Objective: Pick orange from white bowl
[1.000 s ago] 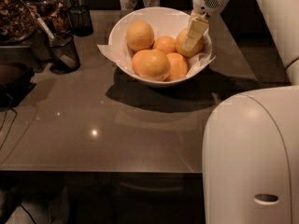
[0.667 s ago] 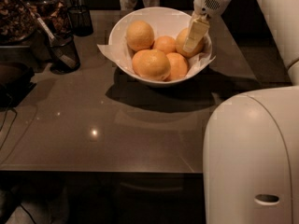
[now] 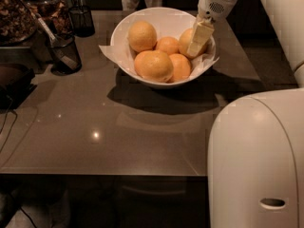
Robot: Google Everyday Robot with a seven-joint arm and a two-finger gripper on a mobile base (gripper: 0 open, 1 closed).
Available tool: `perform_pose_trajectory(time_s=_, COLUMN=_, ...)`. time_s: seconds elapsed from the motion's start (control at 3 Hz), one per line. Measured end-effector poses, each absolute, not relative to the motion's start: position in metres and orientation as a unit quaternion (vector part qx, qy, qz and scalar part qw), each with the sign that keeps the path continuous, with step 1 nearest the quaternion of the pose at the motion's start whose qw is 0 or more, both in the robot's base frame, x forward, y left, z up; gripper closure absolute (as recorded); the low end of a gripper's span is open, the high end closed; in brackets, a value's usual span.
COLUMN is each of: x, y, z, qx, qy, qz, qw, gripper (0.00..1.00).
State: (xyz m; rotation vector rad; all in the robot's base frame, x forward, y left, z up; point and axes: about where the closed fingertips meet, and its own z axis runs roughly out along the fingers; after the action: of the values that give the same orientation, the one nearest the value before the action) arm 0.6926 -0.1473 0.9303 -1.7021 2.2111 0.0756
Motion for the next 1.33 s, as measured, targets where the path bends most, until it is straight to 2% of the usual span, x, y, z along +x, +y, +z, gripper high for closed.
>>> perform_pose_trajectory(time_s=0.67, x=0.698, y=-0.139, z=0.915, qx=-0.609, qy=0.775, qz=0.035, qw=0.163, gripper=0.35)
perform_pose_trajectory(time_s=1.0, x=0.7, y=-0.138, z=0.913, qx=-0.611, qy=0.774, qz=0.035, qw=0.163, gripper=0.54)
perform_pose_trajectory(time_s=1.33, x=0.7, y=-0.138, z=0.913, qx=-0.611, qy=0.774, qz=0.035, qw=0.163, gripper=0.77)
